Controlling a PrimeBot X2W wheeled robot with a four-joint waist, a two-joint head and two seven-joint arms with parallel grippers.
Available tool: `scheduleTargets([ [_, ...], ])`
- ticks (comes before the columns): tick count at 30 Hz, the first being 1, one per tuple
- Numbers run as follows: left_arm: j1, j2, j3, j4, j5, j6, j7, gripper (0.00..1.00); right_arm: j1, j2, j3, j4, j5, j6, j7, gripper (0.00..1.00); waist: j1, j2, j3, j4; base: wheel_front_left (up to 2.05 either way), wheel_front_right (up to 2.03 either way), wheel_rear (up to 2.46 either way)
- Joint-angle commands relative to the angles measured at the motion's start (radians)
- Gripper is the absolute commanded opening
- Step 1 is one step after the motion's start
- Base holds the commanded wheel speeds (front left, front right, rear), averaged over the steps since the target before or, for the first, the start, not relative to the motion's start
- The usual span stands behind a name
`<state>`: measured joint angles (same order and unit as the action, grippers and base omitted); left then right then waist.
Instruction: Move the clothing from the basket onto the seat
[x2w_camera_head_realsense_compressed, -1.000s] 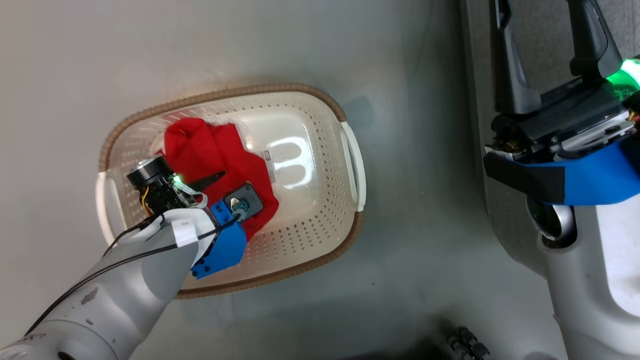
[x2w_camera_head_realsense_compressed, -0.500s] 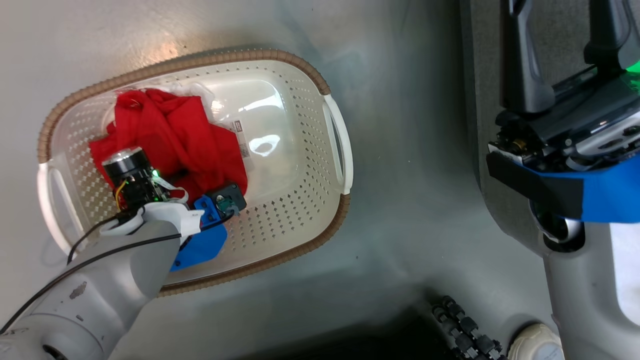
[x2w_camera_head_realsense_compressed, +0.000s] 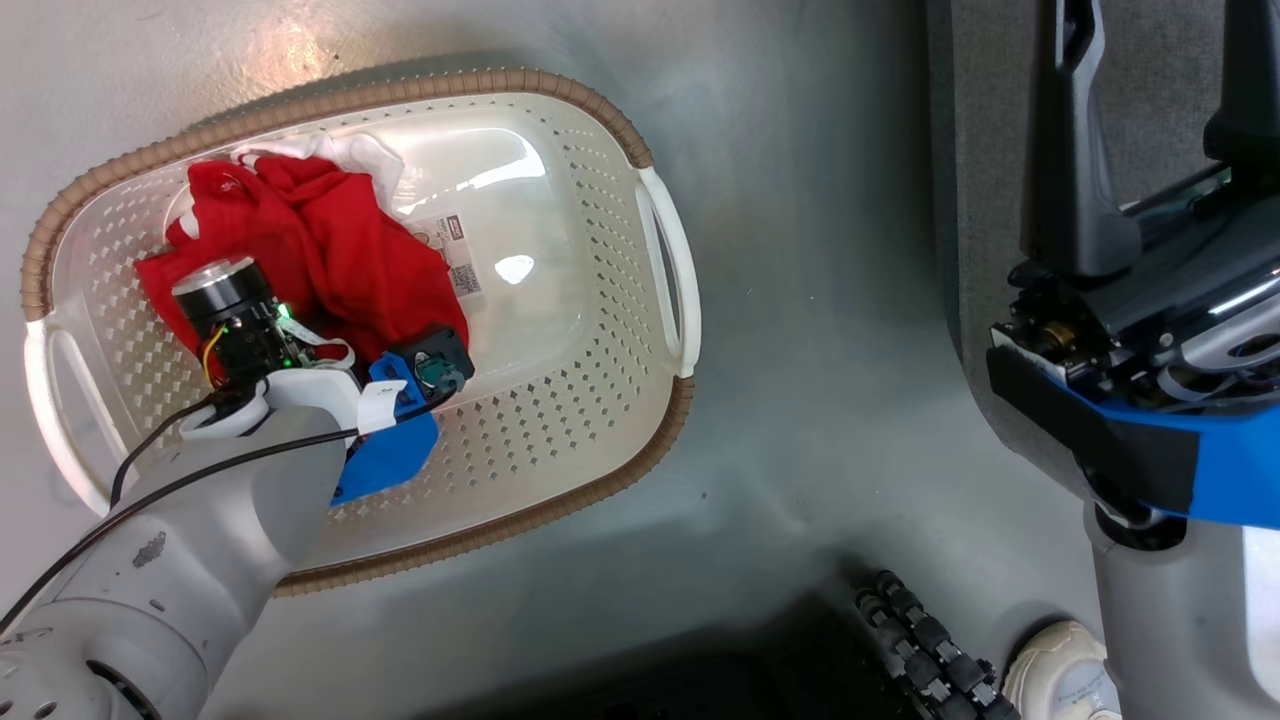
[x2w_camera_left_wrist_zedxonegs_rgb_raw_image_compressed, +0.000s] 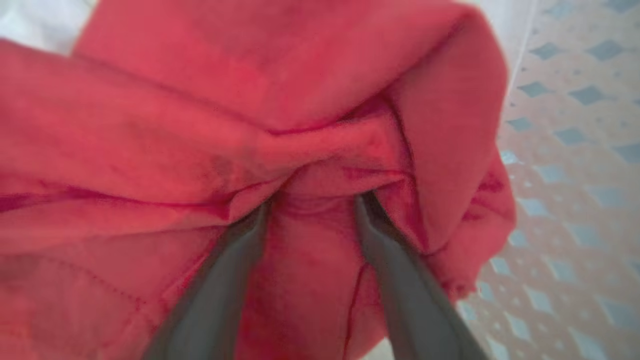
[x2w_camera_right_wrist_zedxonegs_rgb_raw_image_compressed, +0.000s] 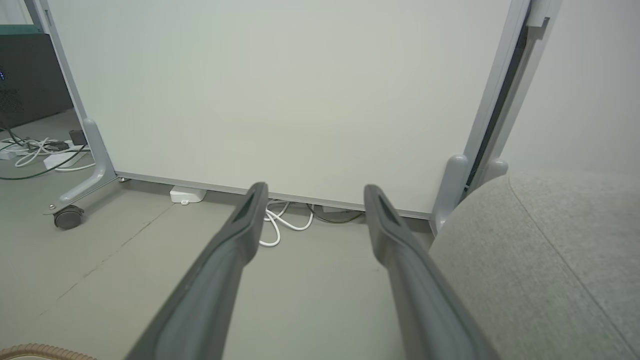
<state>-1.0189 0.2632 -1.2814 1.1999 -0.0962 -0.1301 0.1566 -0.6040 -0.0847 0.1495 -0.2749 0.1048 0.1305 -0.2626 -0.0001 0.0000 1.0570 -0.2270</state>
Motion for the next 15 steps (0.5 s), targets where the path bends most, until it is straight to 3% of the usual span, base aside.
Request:
scheduleTargets([
  [1,-0.016,0.0,-0.002,0.006,-0.004,0.0,-0.003,0.0,0.01,0.005,-0.002,-0.005,-0.006,0.0,-0.003,1.0,0.0001,0.0,0.0,0.0,0.0,0.0,0.0],
  [15,0.004,-0.057,-0.002,-0.045,-0.091,0.0,-0.159,0.0,0.028,0.002,-0.037,0.03,-0.004,0.0,-0.003,1.0,0.0001,0.0,-0.096,0.046,0.0,0.0,0.0],
])
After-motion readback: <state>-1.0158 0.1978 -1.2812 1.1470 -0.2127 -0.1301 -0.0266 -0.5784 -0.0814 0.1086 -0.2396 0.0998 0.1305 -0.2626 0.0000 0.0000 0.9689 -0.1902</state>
